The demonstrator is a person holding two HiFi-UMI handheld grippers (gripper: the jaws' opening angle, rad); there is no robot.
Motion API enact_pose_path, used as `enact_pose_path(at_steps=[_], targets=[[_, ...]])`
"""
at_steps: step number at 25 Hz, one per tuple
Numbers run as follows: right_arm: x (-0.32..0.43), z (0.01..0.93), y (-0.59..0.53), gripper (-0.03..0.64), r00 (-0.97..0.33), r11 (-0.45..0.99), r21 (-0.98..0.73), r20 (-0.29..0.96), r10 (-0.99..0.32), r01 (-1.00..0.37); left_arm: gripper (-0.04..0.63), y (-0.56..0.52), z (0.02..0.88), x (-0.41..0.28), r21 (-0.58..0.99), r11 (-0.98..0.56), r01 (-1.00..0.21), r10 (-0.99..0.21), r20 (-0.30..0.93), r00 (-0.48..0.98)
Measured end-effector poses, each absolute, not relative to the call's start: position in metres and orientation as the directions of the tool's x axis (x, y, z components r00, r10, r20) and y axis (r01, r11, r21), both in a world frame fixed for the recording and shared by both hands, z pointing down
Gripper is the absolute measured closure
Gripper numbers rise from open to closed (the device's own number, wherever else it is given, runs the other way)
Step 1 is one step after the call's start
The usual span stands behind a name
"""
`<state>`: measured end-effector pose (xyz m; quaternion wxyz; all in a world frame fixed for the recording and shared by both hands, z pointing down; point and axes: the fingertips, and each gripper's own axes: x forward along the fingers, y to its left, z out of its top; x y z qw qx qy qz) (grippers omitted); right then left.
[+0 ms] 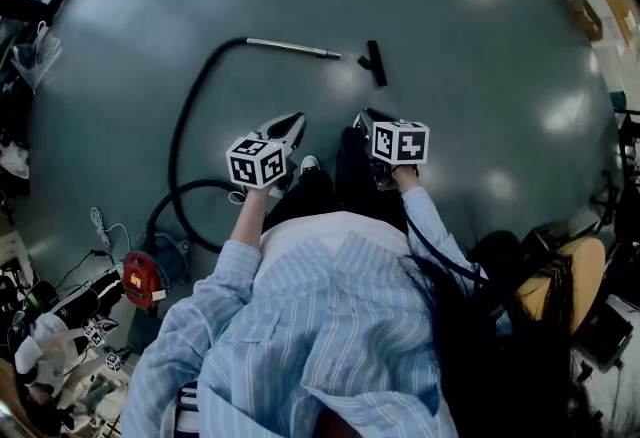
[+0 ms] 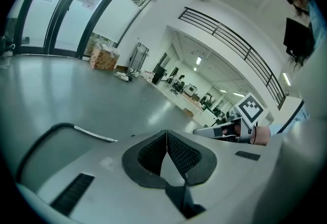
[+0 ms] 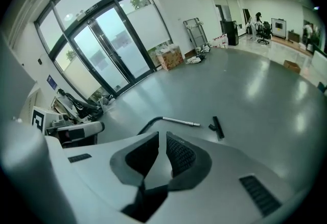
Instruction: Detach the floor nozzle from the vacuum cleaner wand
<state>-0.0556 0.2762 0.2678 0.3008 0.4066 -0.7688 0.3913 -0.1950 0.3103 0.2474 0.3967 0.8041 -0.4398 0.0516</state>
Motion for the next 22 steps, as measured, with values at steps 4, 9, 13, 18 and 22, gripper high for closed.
enact_pose_path(at_steps=[4,9,13,18,22], targets=[[-0.045,0.268,0.309,0.566,-0.464,0.321,-0.353,0.786,-0.407,-0.879,0.586,0.328,0.251,-0.190,0.612,-0.321,-0.723,-0.654,0.409,0.637],[-0.021,0.263,0.342,0.566,-0.454,0.306,-0.350,0.793,-0.406,-0.886,0.586,0.347,0.244,-0.153,0.631,-0.362,-0.686,-0.621,0.386,0.682],[-0.001,0.252,0.359,0.566,-0.463,0.315,-0.353,0.781,-0.418,-0.881,0.586,0.361,0.232,-0.125,0.617,-0.394,-0.681,-0.609,0.380,0.696],[0.032,0.239,0.384,0.566,-0.470,0.380,-0.319,0.774,-0.424,-0.868,0.586,0.377,0.217,-0.097,0.585,-0.389,-0.712,-0.647,0.376,0.663],[0.068,0.237,0.417,0.566,-0.496,0.433,-0.314,0.763,-0.414,-0.845,0.586,0.400,0.209,-0.072,0.578,-0.339,-0.742,-0.708,0.363,0.606]])
